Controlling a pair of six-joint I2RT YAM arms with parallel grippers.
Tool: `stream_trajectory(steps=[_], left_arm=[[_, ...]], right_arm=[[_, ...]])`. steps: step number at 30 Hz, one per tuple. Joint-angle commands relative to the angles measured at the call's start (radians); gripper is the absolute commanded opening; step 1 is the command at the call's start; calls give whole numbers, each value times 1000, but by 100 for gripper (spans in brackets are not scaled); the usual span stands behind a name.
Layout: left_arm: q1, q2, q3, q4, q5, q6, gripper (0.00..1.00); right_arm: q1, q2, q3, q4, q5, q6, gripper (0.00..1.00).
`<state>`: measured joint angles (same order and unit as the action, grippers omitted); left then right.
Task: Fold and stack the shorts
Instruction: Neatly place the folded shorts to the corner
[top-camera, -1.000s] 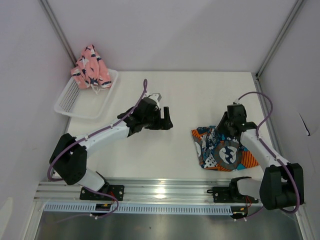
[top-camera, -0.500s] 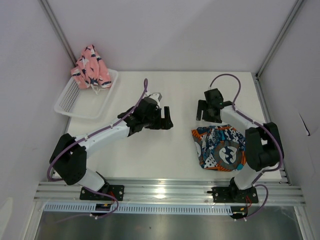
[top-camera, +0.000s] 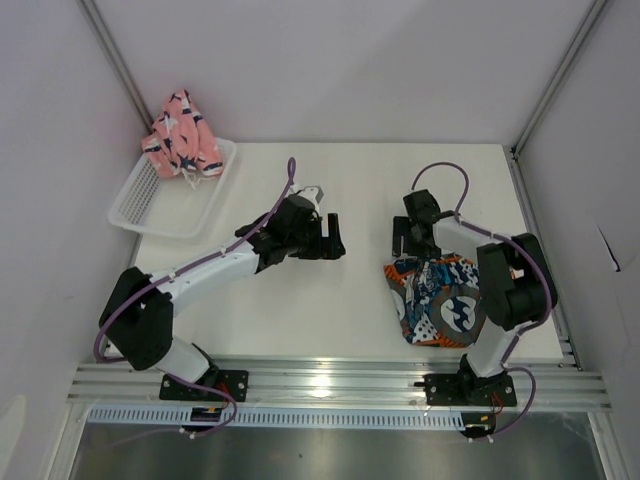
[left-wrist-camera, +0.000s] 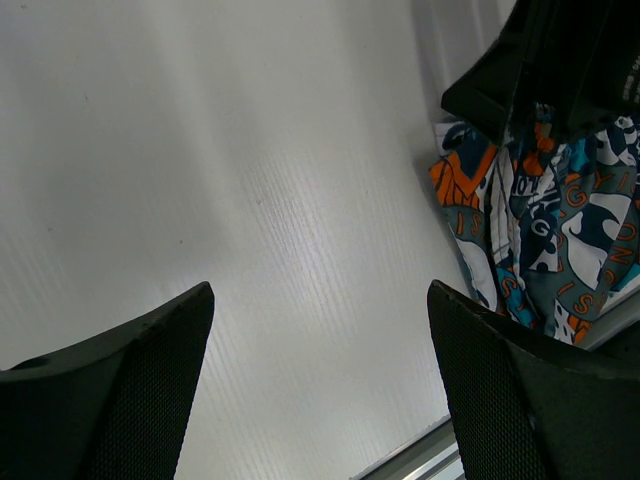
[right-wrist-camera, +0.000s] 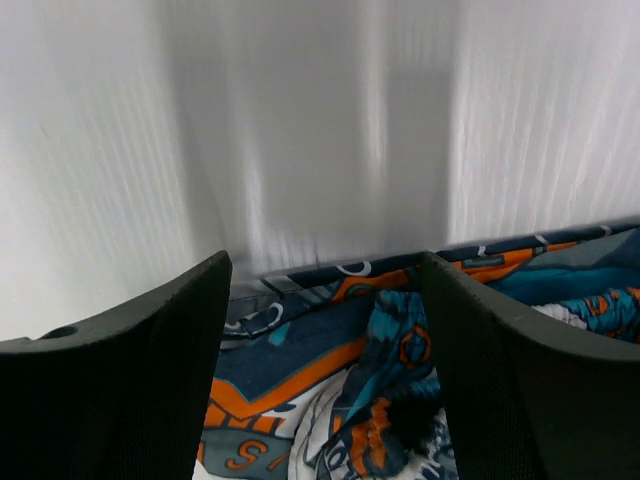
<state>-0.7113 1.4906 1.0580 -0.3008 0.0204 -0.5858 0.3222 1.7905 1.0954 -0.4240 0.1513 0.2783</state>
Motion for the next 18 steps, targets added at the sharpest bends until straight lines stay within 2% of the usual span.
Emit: stream_trajectory(steps=[1, 7, 12, 13, 15, 16, 18], left_arm=[[-7, -33, 4, 31, -13, 0, 89], [-8, -39, -3, 35, -8, -3, 89], [-2, -33, 16, 17, -8, -2, 89], [6, -33, 22, 9, -2, 0, 89], [32, -44, 42, -7, 0, 1, 89], [44, -50, 56, -23, -5, 6, 89], [93, -70, 80, -41, -8, 9, 90]], right_arm=[[-29, -111, -109, 23, -44, -2, 77], [-63, -223, -221, 28, -79, 13, 77], [-66, -233, -204, 28, -87, 7, 79], [-69, -230, -190, 15, -78, 4, 81], [-69, -227, -138, 1, -67, 1, 88], [-71, -229, -115, -16, -53, 5, 95], [-69, -237, -41, -28, -58, 9, 99]])
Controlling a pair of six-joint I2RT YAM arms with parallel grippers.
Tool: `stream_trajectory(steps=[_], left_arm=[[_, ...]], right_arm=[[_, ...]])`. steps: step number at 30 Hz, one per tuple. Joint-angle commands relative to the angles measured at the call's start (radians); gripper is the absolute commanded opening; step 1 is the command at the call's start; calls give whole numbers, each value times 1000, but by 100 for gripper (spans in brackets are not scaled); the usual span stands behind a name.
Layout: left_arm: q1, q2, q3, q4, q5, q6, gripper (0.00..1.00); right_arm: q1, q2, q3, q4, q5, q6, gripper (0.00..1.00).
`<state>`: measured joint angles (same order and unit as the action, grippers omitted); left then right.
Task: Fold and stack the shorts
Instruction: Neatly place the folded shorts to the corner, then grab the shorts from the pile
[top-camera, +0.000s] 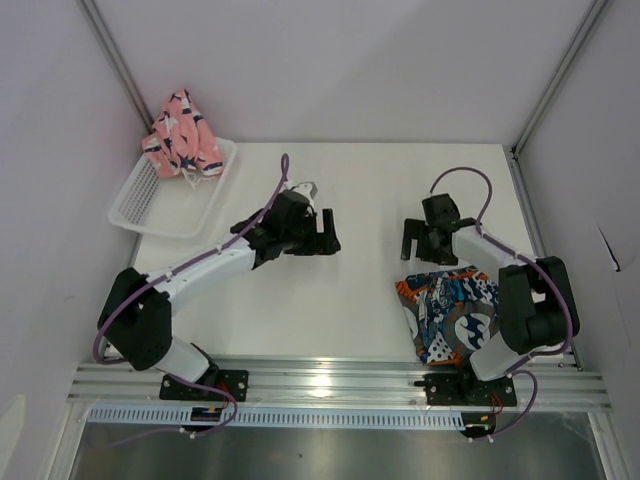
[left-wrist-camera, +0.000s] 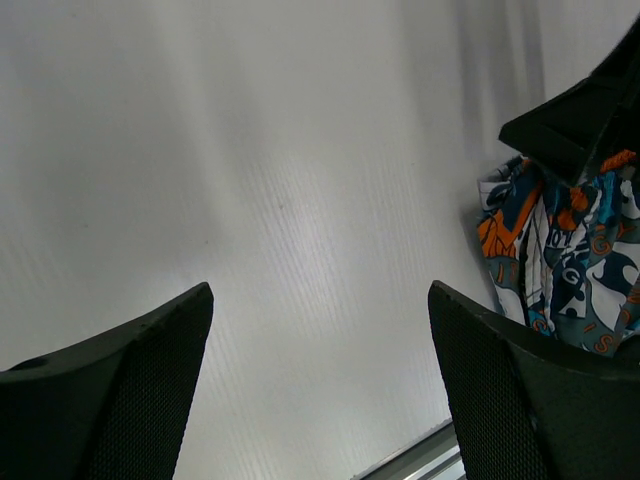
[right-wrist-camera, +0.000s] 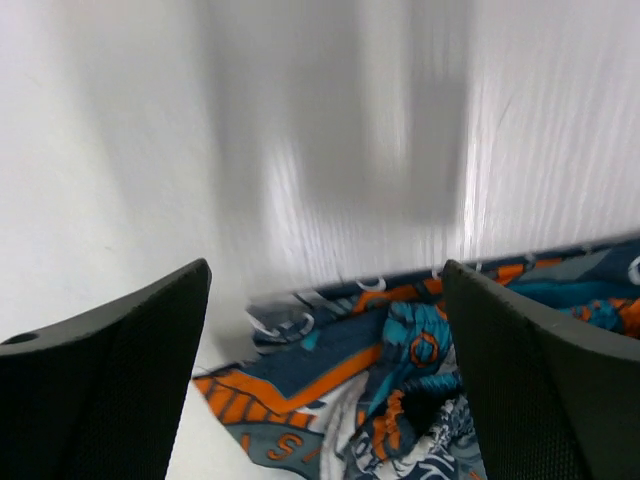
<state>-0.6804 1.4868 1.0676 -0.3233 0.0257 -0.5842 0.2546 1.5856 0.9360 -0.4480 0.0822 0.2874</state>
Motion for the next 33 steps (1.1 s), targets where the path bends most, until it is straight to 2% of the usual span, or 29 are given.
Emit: stream_trajectory(steps=[1, 5, 6, 7, 11, 16, 22, 28, 33], left_arm=[[82, -69, 101, -52, -21, 10, 90], [189, -71, 205, -154, -73, 3, 90], [249, -66, 222, -166, -69, -6, 91], [286, -60, 264, -192, -61, -14, 94], [519, -14, 394, -241, 12, -52, 95], [717, 111, 551, -256, 37, -112, 95], [843, 300, 806, -288, 25, -169, 99], [918, 594, 1124, -401, 28, -155, 99], [937, 703, 1158, -324, -3, -135, 99]], right_arm=[[2, -33, 147, -14, 7, 2, 99], [55, -58, 257, -14, 28, 21, 99], [72, -76, 267, 14, 53, 32, 99], [106, -85, 267, 29, 59, 38, 99], [172, -156, 184, 161, 93, 70, 99], [215, -234, 32, 342, 67, 88, 99], [256, -274, -34, 427, 28, 85, 99], [273, -314, -49, 437, 11, 91, 99], [273, -326, -69, 474, -12, 98, 99]])
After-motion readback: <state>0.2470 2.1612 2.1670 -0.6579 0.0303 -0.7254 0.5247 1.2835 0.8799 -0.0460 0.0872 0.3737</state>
